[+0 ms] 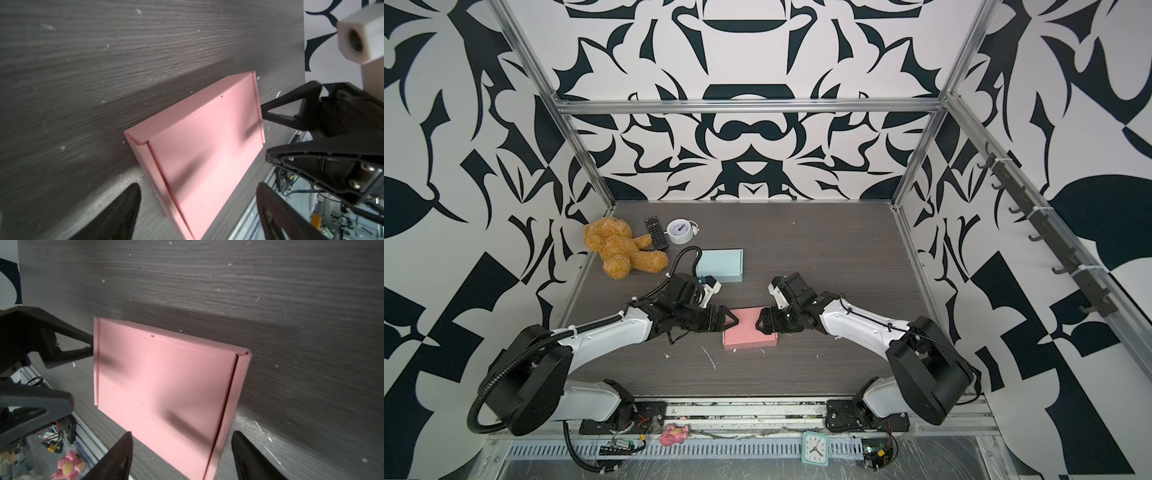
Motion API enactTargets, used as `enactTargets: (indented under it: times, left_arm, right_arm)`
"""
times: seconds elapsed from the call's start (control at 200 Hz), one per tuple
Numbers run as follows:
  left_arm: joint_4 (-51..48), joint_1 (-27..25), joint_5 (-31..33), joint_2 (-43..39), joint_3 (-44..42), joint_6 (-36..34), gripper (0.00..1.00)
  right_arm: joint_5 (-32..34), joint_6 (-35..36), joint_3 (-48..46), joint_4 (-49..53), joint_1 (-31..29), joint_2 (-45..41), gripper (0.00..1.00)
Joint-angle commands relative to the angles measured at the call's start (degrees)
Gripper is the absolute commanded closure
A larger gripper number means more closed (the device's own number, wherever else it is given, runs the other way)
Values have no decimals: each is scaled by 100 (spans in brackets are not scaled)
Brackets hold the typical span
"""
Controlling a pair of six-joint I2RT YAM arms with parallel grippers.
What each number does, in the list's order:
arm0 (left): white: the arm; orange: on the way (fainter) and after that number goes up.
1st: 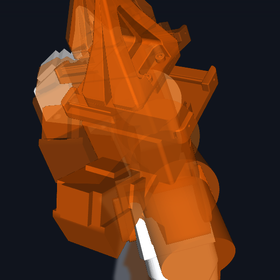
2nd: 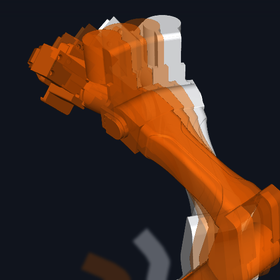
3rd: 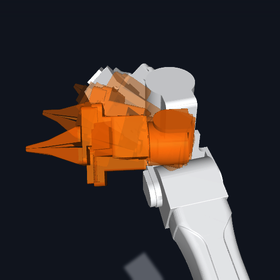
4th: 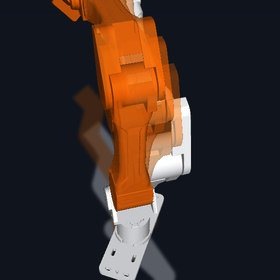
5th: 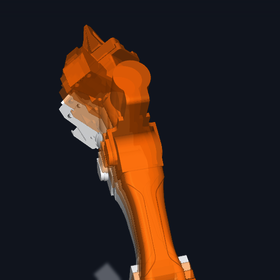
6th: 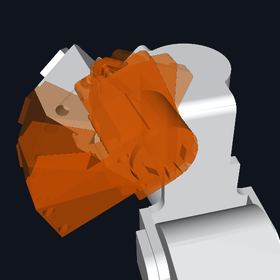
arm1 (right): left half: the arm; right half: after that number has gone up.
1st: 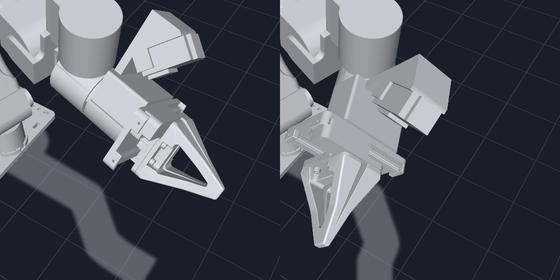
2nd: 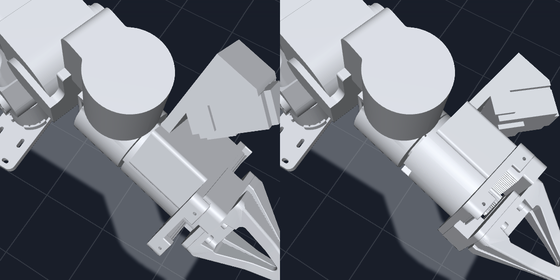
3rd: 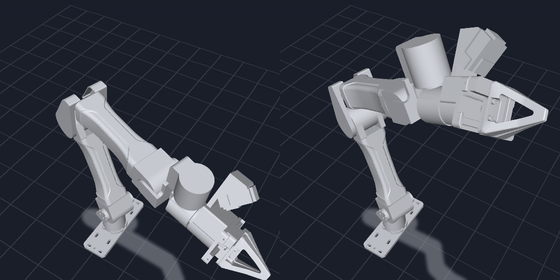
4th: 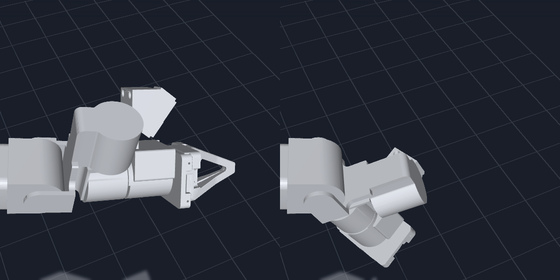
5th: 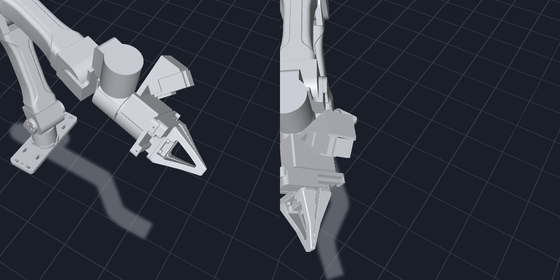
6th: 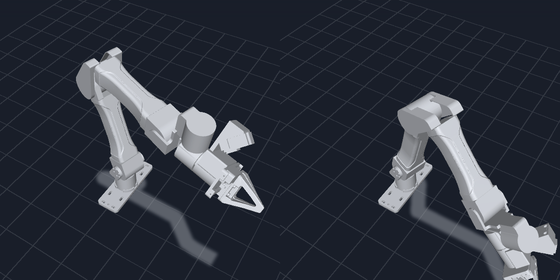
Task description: Fold the paper box
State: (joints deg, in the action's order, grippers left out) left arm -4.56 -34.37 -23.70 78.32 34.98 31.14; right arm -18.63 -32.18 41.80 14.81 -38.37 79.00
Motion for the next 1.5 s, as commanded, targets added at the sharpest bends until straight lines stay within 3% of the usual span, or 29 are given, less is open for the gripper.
enactTargets:
  times: [0.0,0.025,0.22,0.345,0.58,0.83,0.99,1.125,1.295,1.39,1.495]
  left_arm:
    - [-541,92,721,-379,41,-257,1]
    - [-648,121,874,-474,36,-294,1]
    - [-1179,421,1803,-1605,-31,-636,1]
    - [-1458,457,3041,-2135,20,-684,1]
    - [-1213,478,4929,-2449,-63,-827,1]
    - [-150,495,6441,-1853,-110,-1859,1]
    - [1389,584,6564,-1402,-466,-2796,1]
    - [2981,864,6456,-1046,-979,-3575,1]
    - [4210,1660,5873,-290,-1366,-3359,1]
    - [5051,1880,5516,147,-1478,-3455,1]
    - [5235,2058,5097,436,-1366,-3559,1]
  right_arm:
    - [728,76,62,153,29,-338,5]
    - [882,139,92,214,39,-385,1]
    - [2232,670,-47,153,162,-1196,0]
    - [2908,947,-428,-324,377,-1946,0]
    - [5135,1369,-1034,-1104,536,-2961,1]
    - [5543,2377,-1951,-2608,964,-3077,1]
    - [5222,3107,-2602,-3999,1240,-2900,0]
    - [4913,3230,-2681,-4422,1752,-2492,0]
    - [4398,3181,-2963,-5442,2483,-1689,0]
    - [4068,3176,-3059,-6134,2900,-1129,1]
    - [3755,3068,-3034,-6623,3215,-722,1]
